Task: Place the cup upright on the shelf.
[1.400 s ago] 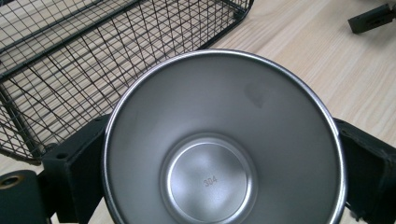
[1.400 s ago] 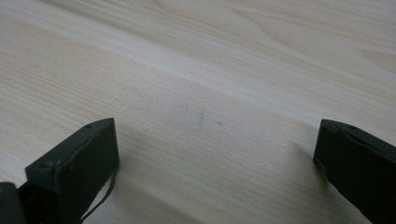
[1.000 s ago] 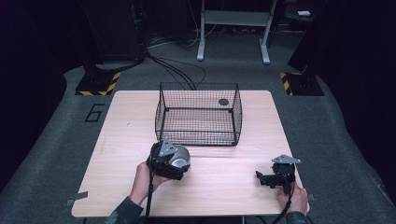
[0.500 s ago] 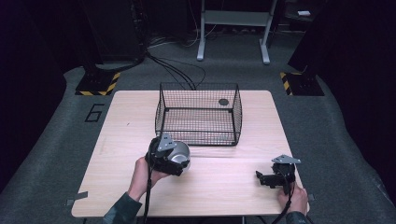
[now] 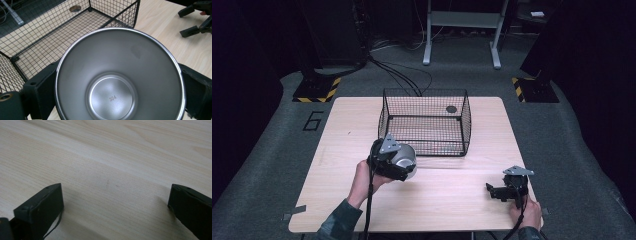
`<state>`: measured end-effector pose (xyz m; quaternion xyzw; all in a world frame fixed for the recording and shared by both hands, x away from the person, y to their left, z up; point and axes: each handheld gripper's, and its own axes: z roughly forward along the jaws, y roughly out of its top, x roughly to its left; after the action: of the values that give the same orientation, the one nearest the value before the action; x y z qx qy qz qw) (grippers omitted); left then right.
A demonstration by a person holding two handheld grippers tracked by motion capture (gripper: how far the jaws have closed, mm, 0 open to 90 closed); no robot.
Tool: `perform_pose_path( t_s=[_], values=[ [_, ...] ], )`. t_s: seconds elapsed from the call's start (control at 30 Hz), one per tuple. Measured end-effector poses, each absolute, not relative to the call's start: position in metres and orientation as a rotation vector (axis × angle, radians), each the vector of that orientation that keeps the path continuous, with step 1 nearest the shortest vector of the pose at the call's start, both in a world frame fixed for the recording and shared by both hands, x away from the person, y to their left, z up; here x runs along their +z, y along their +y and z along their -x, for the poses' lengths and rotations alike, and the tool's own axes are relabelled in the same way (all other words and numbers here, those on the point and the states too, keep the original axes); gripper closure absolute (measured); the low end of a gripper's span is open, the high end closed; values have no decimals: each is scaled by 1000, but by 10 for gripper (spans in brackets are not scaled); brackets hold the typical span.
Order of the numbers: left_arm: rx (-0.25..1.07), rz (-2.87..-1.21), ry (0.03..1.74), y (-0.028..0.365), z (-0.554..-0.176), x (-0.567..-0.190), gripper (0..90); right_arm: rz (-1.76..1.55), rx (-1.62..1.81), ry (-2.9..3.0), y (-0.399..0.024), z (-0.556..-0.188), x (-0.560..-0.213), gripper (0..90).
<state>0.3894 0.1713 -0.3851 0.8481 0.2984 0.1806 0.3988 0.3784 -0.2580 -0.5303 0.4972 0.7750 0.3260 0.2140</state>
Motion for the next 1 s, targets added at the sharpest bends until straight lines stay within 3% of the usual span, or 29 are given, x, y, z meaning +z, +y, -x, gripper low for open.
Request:
perform_pose_path(
  t_s=[1.0],
  values=[
    [483,-2106,726,166,-433,-335,59,-1379,904,2151,-258,-378,-530,0]
  ],
)
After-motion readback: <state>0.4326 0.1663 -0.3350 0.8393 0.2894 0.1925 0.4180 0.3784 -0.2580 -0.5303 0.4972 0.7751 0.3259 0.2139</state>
